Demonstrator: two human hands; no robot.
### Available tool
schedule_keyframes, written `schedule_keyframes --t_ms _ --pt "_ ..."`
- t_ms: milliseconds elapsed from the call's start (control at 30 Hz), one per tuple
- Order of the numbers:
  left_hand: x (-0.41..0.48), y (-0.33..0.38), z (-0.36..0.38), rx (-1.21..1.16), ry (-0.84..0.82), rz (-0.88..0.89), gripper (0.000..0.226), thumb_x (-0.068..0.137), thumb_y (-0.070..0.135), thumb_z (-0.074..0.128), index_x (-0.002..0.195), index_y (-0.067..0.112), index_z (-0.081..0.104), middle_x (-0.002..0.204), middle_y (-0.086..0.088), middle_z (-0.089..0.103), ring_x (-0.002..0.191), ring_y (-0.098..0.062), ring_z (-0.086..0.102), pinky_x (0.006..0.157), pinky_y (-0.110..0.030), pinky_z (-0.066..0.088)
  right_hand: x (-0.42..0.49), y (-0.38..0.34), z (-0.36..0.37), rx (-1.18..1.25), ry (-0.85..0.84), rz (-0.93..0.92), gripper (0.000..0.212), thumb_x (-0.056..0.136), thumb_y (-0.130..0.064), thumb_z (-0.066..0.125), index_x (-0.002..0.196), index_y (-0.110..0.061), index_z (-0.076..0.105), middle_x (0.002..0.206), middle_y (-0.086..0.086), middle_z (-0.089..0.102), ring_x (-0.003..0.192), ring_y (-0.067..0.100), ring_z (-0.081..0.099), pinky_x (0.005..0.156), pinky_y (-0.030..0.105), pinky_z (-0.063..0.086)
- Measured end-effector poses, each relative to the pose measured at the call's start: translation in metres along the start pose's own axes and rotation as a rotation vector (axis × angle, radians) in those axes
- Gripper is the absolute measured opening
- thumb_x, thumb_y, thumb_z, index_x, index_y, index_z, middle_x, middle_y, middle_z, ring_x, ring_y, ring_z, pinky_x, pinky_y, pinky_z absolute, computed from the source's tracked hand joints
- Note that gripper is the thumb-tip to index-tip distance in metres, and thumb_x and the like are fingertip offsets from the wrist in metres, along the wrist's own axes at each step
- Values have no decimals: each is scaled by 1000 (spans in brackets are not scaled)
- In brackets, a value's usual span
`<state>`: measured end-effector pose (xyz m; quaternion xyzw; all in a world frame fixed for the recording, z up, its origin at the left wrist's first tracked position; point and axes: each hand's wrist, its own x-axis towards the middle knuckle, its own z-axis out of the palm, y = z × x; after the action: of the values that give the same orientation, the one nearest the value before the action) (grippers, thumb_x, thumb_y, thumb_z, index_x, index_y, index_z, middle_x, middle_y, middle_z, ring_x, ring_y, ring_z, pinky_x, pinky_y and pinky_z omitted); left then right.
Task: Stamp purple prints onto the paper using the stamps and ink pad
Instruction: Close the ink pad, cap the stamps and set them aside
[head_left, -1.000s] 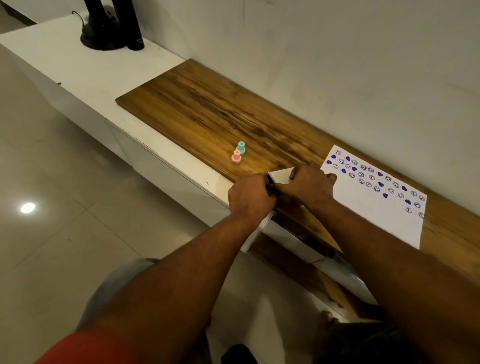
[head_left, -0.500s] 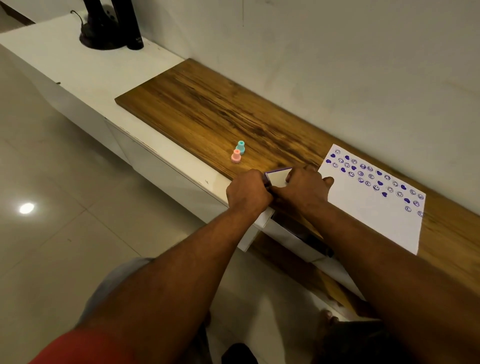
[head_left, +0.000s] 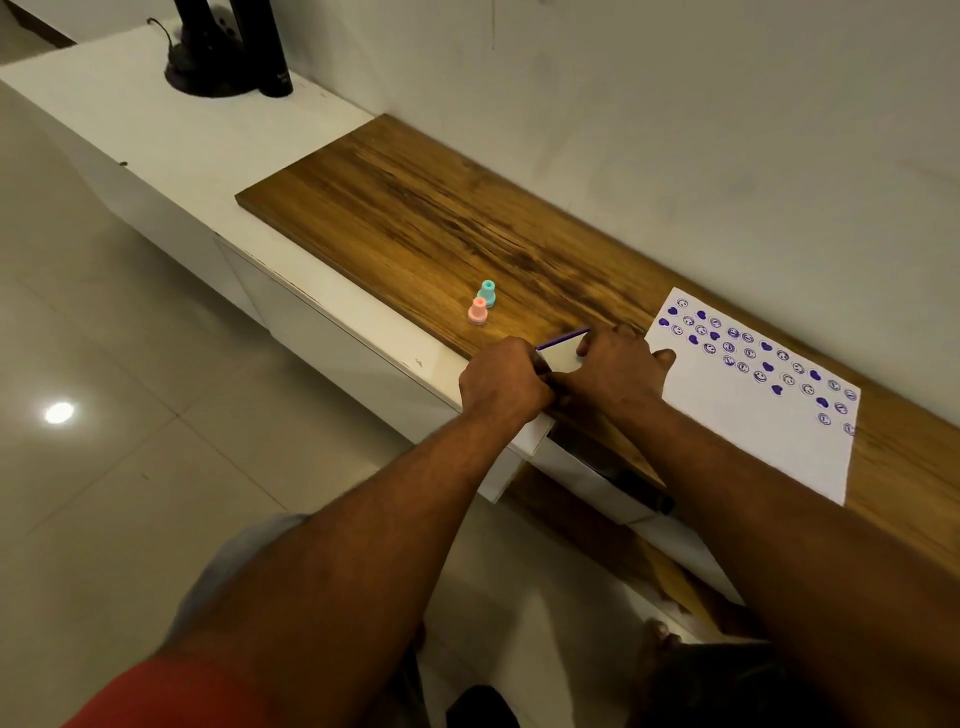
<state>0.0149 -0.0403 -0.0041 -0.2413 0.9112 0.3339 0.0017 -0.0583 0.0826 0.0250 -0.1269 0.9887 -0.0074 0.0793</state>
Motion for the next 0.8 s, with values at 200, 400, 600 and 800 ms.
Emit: schedule_keyframes --t_ms 200,400,600,800 --pt "-2 2 -5 -45 -33 -18 60 72 54 90 121 25 72 112 3 74 100 -19 71 72 -29 56 7 0 -4 27 -18 -16 85 63 -73 78 130 -26 56 126 4 64 116 28 61 105 53 37" --pt "0 4 -7 -66 -43 -15 54 66 57 92 108 30 73 83 15 64 85 -11 67 59 -25 45 34 3 -15 73 -62 -120 79 64 -65 86 125 -29 53 125 0 66 118 26 61 107 52 32" --pt "12 15 0 20 -69 64 70 72 62 85 130 29 64 95 8 68 92 -13 66 71 -29 50 82 29 -27 146 -126 -187 107 57 -72 86 146 -32 41 141 -1 58 128 29 56 111 58 28" --pt "23 21 10 179 -23 124 73 80 63 79 137 25 55 129 0 64 116 -21 61 81 -32 43 133 54 -29 241 -135 -151 116 59 -69 87 154 -32 32 151 2 51 136 32 50 114 56 36"
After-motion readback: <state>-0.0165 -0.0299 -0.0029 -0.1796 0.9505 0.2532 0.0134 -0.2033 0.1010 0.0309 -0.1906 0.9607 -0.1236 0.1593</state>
